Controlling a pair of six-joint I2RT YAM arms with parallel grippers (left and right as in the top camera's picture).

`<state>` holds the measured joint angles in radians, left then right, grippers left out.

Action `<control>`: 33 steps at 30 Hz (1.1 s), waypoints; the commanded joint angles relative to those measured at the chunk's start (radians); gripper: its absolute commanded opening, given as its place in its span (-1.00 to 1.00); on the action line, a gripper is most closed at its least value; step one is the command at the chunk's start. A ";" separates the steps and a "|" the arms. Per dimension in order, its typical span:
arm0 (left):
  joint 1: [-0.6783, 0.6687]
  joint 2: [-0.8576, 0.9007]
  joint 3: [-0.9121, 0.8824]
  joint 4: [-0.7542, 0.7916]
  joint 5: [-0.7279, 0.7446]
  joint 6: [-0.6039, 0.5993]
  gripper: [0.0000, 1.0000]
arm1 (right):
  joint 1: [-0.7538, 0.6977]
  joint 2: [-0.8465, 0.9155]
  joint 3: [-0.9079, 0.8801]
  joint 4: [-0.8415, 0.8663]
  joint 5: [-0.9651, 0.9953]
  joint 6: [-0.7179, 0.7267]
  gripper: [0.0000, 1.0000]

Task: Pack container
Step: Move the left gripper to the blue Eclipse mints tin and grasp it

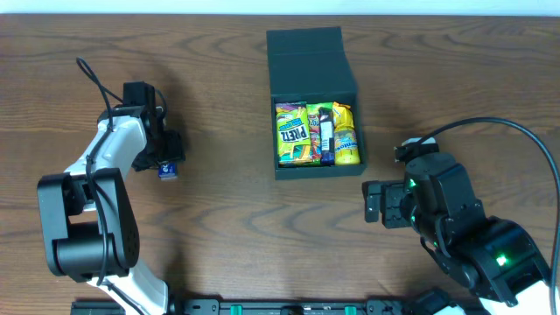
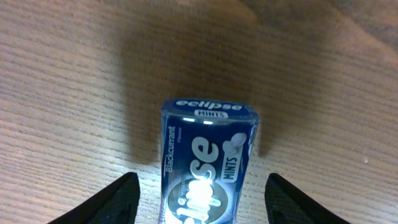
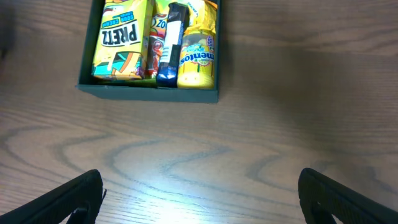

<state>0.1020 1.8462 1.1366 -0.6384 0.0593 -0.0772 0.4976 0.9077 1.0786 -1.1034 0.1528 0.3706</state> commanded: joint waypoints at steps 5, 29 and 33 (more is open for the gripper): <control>0.002 0.035 -0.005 0.011 -0.045 0.010 0.27 | -0.007 -0.005 0.007 -0.001 0.004 -0.012 0.98; 0.002 0.046 0.004 0.028 -0.043 -0.002 -0.36 | -0.007 -0.005 0.007 -0.001 0.004 -0.012 0.99; 0.002 0.043 0.062 -0.031 -0.043 -0.016 -0.60 | -0.007 -0.005 0.007 -0.001 0.004 -0.012 0.99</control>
<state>0.1020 1.8771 1.1522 -0.6476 0.0227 -0.0814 0.4973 0.9077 1.0786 -1.1034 0.1528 0.3702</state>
